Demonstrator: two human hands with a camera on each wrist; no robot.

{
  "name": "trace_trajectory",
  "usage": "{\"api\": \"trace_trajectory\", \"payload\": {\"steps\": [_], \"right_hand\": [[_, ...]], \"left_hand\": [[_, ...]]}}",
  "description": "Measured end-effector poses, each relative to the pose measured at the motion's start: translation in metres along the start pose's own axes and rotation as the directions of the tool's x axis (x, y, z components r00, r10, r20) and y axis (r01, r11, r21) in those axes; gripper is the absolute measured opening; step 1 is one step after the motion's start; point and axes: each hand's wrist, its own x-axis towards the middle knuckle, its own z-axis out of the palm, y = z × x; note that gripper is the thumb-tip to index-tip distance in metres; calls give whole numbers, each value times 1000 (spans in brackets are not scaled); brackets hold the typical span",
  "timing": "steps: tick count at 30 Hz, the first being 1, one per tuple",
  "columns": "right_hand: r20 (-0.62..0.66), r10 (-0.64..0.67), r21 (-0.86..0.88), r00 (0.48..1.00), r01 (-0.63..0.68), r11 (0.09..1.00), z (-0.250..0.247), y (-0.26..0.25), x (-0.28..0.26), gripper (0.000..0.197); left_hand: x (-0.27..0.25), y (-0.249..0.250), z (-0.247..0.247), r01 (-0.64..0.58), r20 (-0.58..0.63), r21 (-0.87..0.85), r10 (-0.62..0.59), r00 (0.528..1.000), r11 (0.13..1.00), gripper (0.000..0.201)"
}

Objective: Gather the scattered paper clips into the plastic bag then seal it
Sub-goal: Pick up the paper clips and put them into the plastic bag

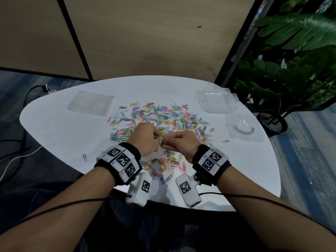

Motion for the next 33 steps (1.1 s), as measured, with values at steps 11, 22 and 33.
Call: {"api": "trace_trajectory", "payload": {"steps": [11,22,33], "right_hand": [[139,-117,-738,983,182,650,14,-8,5,16],[-34,43,-832,998,-52,552,-39,5,-2,58],[156,-123,-986,980,161,35,-6,85,14,76]], "left_hand": [[-2,2,-8,-25,-36,-56,23,999,998,22],[4,-8,-26,37,-142,-32,-41,989,999,26],[-1,-10,-37,24,-136,20,-21,990,1000,27]]}}
